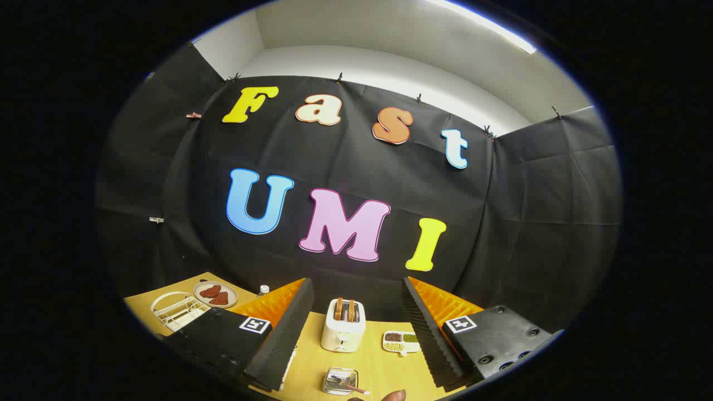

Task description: Take the plate from the dish rack, then take the spoon from the basket and place it into the plate.

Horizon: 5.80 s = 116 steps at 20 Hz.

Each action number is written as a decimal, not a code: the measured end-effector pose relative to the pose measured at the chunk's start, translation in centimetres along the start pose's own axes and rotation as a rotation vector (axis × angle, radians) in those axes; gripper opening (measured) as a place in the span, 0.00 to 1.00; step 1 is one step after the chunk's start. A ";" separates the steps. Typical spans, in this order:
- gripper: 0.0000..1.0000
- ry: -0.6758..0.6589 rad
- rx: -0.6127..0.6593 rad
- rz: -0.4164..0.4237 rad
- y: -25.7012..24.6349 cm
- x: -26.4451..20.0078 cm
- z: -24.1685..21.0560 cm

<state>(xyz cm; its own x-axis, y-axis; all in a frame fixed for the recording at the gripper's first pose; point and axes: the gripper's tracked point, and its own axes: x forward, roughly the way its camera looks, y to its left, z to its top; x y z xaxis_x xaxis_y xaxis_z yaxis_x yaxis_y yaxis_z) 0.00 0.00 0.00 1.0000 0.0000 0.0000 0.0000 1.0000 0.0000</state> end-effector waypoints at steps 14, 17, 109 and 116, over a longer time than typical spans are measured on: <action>0.98 0.010 -0.002 0.024 1.3 -0.3 -0.2; 0.98 0.011 0.002 0.034 1.8 -0.2 -0.2; 0.28 1.198 0.848 0.198 7.3 -13.7 -41.2; 0.39 1.220 0.818 0.137 6.1 -13.8 -44.2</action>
<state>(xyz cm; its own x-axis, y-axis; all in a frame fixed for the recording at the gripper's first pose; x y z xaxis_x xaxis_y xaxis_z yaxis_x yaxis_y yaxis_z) -13.76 6.06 -44.21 0.3736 0.5067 -0.7770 0.3224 0.7144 0.6210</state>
